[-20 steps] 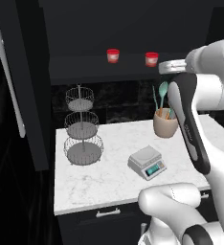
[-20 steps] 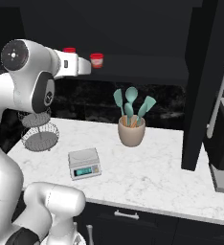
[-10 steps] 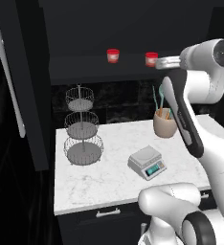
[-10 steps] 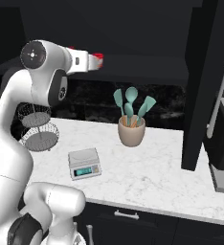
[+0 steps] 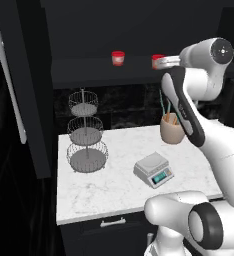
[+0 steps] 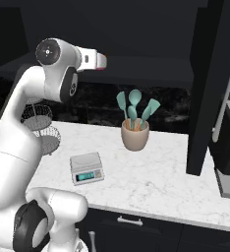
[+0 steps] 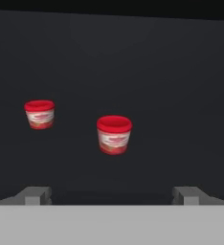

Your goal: Pick the jam and place it on the digital scale for weighing, and close the cabinet.

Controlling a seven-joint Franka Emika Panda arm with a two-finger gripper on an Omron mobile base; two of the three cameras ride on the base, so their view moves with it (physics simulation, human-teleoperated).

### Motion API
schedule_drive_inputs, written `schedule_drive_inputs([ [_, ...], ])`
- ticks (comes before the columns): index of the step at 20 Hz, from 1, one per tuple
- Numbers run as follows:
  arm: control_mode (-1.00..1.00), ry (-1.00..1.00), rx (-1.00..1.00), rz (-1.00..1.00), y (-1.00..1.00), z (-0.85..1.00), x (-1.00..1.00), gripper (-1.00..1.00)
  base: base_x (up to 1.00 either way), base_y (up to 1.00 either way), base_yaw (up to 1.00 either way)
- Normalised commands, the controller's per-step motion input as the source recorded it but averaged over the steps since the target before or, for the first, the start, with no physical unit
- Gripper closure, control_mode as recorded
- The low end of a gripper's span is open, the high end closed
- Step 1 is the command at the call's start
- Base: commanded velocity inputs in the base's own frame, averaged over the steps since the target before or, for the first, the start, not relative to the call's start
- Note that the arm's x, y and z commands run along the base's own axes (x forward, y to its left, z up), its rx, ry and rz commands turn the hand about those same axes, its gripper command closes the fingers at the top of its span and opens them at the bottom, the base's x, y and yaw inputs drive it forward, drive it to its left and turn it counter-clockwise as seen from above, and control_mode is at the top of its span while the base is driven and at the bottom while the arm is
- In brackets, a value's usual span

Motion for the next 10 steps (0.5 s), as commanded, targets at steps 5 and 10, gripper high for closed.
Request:
schedule_drive_inputs([
  [5,-1.0,0.0,0.0,0.0,0.0,-0.12,0.36,-1.0,0.0,0.0,0.0],
  [10,-1.0,0.01,0.0,0.0,0.0,-0.07,0.38,-1.0,0.0,0.0,0.0],
])
